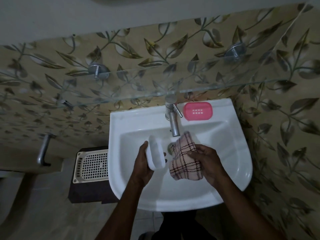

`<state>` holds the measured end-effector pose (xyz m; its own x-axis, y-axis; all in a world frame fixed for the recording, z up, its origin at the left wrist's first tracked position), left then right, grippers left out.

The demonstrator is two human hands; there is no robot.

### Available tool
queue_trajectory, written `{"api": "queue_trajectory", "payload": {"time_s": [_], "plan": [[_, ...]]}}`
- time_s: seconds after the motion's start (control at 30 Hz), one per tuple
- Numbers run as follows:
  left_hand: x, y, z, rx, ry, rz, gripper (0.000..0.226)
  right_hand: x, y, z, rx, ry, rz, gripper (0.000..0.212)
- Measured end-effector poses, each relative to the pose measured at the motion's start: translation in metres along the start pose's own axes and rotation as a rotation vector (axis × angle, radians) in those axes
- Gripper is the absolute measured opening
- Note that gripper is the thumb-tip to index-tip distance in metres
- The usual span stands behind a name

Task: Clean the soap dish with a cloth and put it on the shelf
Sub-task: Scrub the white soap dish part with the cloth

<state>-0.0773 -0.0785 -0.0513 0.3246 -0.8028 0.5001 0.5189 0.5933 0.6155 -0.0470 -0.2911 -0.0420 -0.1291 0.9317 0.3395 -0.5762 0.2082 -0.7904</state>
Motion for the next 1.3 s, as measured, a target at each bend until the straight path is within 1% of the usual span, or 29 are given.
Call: {"api": "queue_trajectory", "payload": {"time_s": [0.1, 0.2, 0.3, 0.37, 0.43, 0.5, 0.57, 0.6, 0.67, 0.8, 0.83, 0.9, 0.93, 0.97, 1.03, 1.13, 1.2, 1.23, 1.3], "plan": [[0.001, -0.004, 0.006, 0.000, 0.001, -0.113, 0.062, 0.007, -0.003, 0.005, 0.024, 0.076, 0.020, 0.014], [0.003, -0.002, 0.011, 0.006, -0.030, -0.220, 0.049, 0.021, -0.003, 0.014, -0.006, 0.096, 0.071, 0.009], [0.013, -0.005, 0.016, -0.005, -0.127, -0.278, 0.048, 0.043, 0.002, 0.015, -0.058, 0.104, 0.336, 0.017], [0.019, -0.011, 0.017, 0.021, -0.134, -0.331, 0.050, 0.064, 0.007, 0.012, -0.080, 0.093, 0.405, 0.028], [0.024, -0.015, 0.017, 0.040, -0.138, -0.327, 0.053, 0.082, 0.008, 0.013, -0.082, 0.054, 0.350, 0.038], [0.028, -0.011, 0.016, 0.051, -0.124, -0.289, 0.053, 0.095, 0.010, 0.014, -0.093, -0.049, 0.340, 0.048], [0.026, -0.006, 0.012, 0.044, -0.085, -0.220, 0.055, 0.097, 0.010, 0.016, -0.123, -0.172, 0.446, 0.053], [0.025, -0.002, 0.010, 0.040, -0.067, -0.199, 0.055, 0.096, 0.011, 0.015, -0.148, -0.214, 0.541, 0.052], [0.019, 0.003, 0.004, 0.023, -0.039, -0.180, 0.053, 0.094, 0.013, 0.015, -0.255, -0.290, 0.747, 0.048], [0.015, 0.012, 0.002, -0.062, -0.102, -0.155, 0.052, 0.089, 0.026, 0.012, -0.597, -0.463, 1.073, 0.052], [0.015, 0.012, 0.003, -0.087, -0.119, -0.177, 0.053, 0.086, 0.026, 0.011, -0.697, -0.535, 1.222, 0.050], [0.014, 0.010, 0.006, -0.155, -0.113, -0.199, 0.057, 0.079, 0.029, 0.010, -0.934, -0.693, 1.612, 0.047], [0.011, 0.006, 0.006, -0.198, -0.099, -0.218, 0.061, 0.077, 0.027, 0.010, -1.015, -0.746, 1.790, 0.046], [0.009, 0.004, 0.006, -0.227, -0.088, -0.225, 0.062, 0.074, 0.023, 0.007, -1.065, -0.774, 1.904, 0.044], [0.009, 0.003, 0.006, -0.277, -0.136, -0.233, 0.055, 0.069, 0.013, -0.003, -1.103, -0.752, 1.966, 0.037], [0.011, 0.007, 0.003, -0.316, -0.212, -0.164, 0.051, 0.070, 0.002, -0.016, -1.069, -0.603, 2.013, 0.030], [0.008, 0.013, -0.005, -0.278, -0.164, -0.142, 0.050, 0.076, 0.004, -0.019, -1.013, -0.484, 2.003, 0.032], [0.008, 0.013, -0.007, -0.270, -0.130, -0.121, 0.049, 0.081, 0.006, -0.019, -0.960, -0.454, 1.976, 0.034], [0.012, 0.010, -0.009, -0.262, -0.054, -0.090, 0.049, 0.087, 0.009, -0.025, -0.872, -0.466, 1.849, 0.036]]}}
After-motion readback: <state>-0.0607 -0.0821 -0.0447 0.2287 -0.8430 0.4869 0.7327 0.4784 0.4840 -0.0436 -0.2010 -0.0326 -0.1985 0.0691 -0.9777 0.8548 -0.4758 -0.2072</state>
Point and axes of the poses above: each hand's wrist, its own z-axis away from the middle knuckle, its own x-axis out of the palm, y = z × x, the point moved 4 cm from there along -z, towards the middle knuckle, and after that the axes turned 10 degrees about -y, right-handed, at the moved point
